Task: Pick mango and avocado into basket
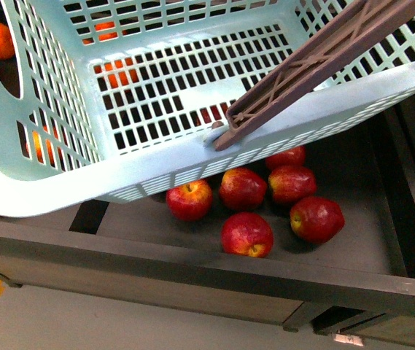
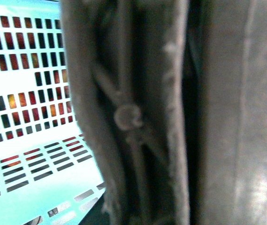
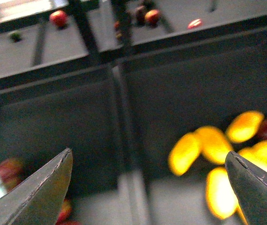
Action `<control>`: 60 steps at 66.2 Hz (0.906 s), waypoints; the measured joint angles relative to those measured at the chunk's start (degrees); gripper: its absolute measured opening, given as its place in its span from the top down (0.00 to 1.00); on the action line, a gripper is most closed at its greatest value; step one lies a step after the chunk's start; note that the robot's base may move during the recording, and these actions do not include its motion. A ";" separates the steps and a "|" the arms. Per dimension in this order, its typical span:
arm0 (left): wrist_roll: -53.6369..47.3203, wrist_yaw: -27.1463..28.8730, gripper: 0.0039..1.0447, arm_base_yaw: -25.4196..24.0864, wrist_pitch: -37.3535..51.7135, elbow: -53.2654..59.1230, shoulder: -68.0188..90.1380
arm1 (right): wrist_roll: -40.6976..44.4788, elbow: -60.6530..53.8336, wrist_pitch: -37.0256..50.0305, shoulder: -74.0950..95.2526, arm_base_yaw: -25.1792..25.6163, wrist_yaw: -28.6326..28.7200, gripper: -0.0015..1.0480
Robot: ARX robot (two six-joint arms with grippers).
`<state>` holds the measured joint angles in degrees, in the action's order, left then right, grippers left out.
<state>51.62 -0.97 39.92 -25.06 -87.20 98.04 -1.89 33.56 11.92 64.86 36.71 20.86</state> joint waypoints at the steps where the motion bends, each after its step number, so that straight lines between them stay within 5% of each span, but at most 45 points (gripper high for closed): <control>1: 0.09 -0.35 0.87 0.00 -0.04 0.00 0.00 | 0.83 1.95 1.97 4.31 2.36 0.85 0.08; 8: 0.92 0.31 0.87 -1.05 -0.15 -0.02 0.00 | 1.68 0.81 1.77 17.38 7.28 3.52 0.08; 22: 0.09 -0.39 0.87 -0.22 -0.09 -0.20 0.35 | 3.04 5.62 4.22 23.80 8.72 2.86 0.08; 45: 0.31 0.79 0.87 -0.61 -0.09 -0.22 0.35 | 15.32 10.45 10.21 46.18 8.48 -4.59 0.08; 60: 0.31 0.52 0.87 -0.61 -0.09 -0.22 0.35 | 16.04 10.88 15.30 52.96 6.88 -6.16 0.08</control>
<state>51.92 -0.45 39.31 -25.15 -87.42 98.39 14.15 44.45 27.22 117.82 43.59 14.70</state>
